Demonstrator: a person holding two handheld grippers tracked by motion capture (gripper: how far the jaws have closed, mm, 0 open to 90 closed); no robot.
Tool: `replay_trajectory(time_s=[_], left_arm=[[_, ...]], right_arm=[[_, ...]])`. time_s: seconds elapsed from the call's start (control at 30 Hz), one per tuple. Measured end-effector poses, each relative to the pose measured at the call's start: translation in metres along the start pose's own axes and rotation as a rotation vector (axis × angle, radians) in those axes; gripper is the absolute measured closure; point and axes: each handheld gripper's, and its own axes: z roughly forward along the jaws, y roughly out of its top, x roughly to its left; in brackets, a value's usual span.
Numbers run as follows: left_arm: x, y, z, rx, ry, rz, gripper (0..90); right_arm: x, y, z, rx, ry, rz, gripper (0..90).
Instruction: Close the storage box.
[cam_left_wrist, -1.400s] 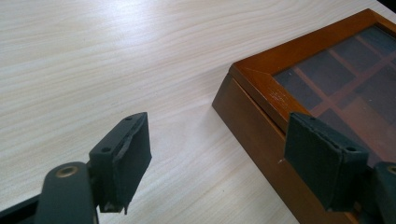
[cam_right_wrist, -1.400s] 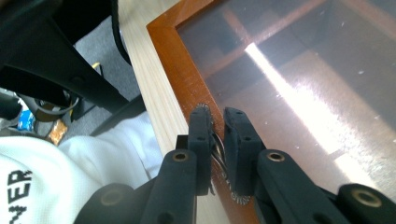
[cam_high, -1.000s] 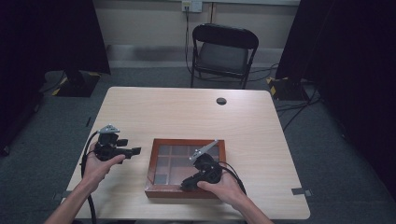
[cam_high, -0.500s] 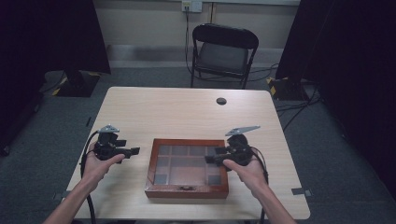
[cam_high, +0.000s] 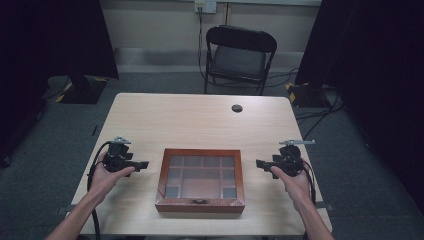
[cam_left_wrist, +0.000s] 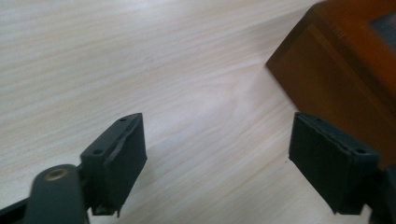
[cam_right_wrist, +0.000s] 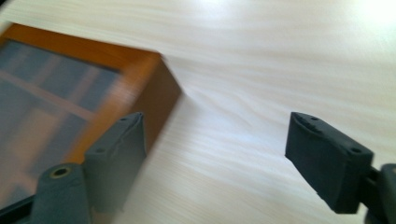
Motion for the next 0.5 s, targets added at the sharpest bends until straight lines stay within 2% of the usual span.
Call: replay_trajectory(time_s=[0.03, 0.1, 0.13, 0.17, 0.27, 0.4, 0.43, 0.5], left_arm=[[0.001, -0.001, 0.002, 0.003, 0.004, -0.003, 18.0], [0.004, -0.003, 0.007, 0.019, 0.012, -0.015, 17.9], [0.004, -0.004, 0.008, 0.024, 0.025, -0.016, 17.6], [0.004, -0.005, 0.009, 0.031, 0.034, -0.007, 17.8], [0.003, -0.006, 0.011, 0.034, 0.055, 0.0, 18.7], [0.0, -0.009, 0.016, 0.043, 0.072, 0.021, 18.0], [0.0, -0.009, 0.016, 0.042, 0.071, 0.027, 18.0], [-0.001, -0.01, 0.017, 0.035, 0.082, 0.042, 17.8]], right_arm=[[-0.009, -0.007, 0.005, 0.017, -0.038, -0.008, 19.3], [-0.014, -0.011, 0.008, 0.031, -0.056, -0.006, 17.1], [-0.019, -0.014, 0.011, 0.051, -0.056, 0.025, 16.3], [-0.021, -0.016, 0.011, 0.057, -0.067, 0.03, 16.2], [-0.025, -0.019, 0.012, 0.054, -0.108, 0.03, 15.2], [-0.029, -0.026, 0.02, 0.11, -0.197, 0.018, 16.1], [-0.029, -0.027, 0.024, 0.129, -0.211, 0.021, 16.3], [-0.029, -0.029, 0.025, 0.132, -0.214, 0.025, 16.2]])
